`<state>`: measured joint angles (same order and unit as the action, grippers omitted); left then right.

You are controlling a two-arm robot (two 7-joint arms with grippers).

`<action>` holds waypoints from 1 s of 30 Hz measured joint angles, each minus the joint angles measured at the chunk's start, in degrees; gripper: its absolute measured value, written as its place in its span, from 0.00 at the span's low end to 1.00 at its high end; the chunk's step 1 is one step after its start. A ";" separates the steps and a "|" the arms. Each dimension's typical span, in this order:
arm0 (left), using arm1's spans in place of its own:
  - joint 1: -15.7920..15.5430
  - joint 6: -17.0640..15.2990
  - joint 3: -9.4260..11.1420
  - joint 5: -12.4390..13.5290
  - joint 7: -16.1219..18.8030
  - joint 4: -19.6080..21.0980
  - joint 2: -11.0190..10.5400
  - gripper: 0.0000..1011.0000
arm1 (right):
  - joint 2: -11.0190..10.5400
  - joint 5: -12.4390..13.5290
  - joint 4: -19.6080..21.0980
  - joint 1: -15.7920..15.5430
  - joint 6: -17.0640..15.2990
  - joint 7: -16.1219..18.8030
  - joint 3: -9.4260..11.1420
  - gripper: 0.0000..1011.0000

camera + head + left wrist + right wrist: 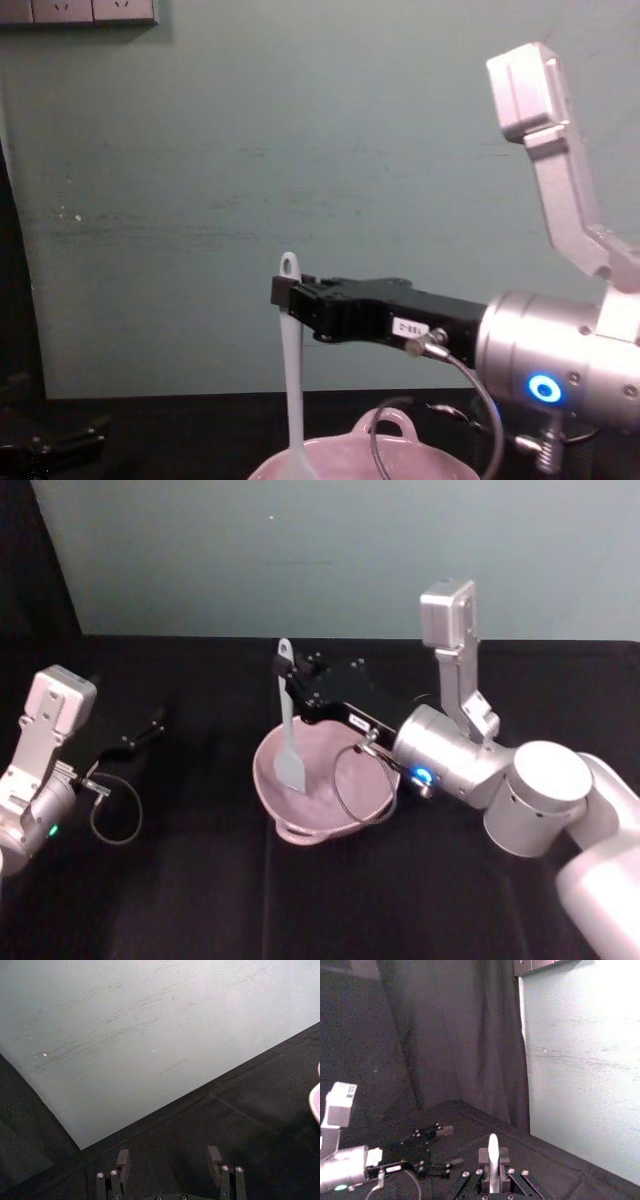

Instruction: Use the one hand to pick up the spoon and stir the clear water in the bowl.

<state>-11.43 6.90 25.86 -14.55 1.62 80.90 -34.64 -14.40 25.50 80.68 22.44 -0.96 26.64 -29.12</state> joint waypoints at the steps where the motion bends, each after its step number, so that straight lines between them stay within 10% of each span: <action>1: 0.00 0.00 0.00 0.00 0.00 0.00 0.00 1.00 | 0.47 -0.11 -0.86 0.83 0.07 0.05 -0.14 0.11; 14: 0.00 0.00 0.00 0.00 0.00 0.00 0.00 1.00 | 1.39 -0.86 -5.76 4.57 -0.05 -0.38 0.56 0.11; 30: 0.00 0.00 0.00 0.00 0.00 0.00 0.00 1.00 | -3.82 -0.94 2.16 -1.13 -1.10 -2.54 4.15 0.11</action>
<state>-11.43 6.90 25.86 -14.55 1.62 80.90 -34.64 -18.22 24.55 82.84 21.32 -2.06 24.09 -24.97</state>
